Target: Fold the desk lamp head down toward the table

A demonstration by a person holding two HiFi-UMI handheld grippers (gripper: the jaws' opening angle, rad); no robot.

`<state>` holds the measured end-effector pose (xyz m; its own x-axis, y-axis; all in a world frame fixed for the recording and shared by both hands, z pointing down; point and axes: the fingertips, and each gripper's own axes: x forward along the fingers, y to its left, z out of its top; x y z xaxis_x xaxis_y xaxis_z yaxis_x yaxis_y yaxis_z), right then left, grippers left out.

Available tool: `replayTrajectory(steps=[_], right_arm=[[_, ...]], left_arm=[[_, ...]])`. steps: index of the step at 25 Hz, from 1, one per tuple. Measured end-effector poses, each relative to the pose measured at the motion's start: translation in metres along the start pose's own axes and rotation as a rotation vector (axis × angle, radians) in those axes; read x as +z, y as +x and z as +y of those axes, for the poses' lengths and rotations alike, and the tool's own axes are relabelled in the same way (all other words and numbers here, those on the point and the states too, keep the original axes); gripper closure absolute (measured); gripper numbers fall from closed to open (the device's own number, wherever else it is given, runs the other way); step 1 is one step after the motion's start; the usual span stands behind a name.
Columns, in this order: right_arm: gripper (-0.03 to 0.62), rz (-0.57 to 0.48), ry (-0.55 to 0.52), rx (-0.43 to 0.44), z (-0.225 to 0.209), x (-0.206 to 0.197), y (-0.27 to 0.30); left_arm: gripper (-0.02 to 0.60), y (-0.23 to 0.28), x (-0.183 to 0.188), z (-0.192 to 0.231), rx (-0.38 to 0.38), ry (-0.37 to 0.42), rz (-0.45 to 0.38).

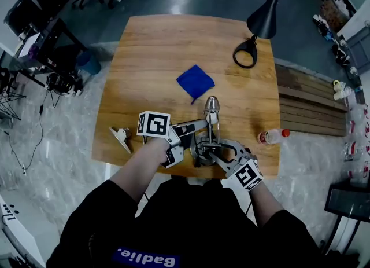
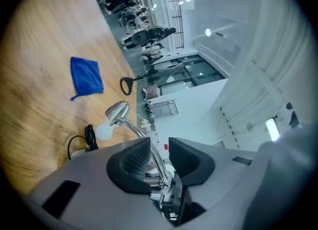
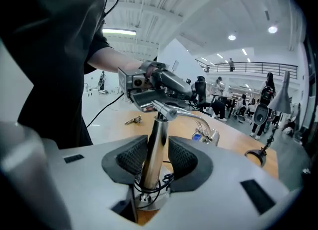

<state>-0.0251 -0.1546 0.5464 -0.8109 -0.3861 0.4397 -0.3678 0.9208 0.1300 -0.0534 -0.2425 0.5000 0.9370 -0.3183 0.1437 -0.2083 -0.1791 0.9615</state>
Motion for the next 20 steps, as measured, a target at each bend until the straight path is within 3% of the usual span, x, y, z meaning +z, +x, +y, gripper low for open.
replayTrajectory(steps=[4,8,14,20], right_arm=[[0.477,0.030,0.076,-0.109,-0.005,-0.001,-0.022],[0.477,-0.063,0.243,-0.176,-0.001,0.013,-0.051],[0.477,-0.232,0.383,-0.110,0.029,0.033,-0.089],[0.478,-0.290,0.466,0.007,0.069,0.033,-0.152]], left_arm=[[0.462,-0.021,-0.015,-0.027,-0.062,0.122,-0.002],[0.462,-0.029,-0.048,-0.041,-0.058,0.323,0.029],[0.462,-0.029,-0.119,-0.085,0.046,0.571,-0.015],[0.463,-0.016,-0.200,-0.116,0.174,0.704,-0.136]])
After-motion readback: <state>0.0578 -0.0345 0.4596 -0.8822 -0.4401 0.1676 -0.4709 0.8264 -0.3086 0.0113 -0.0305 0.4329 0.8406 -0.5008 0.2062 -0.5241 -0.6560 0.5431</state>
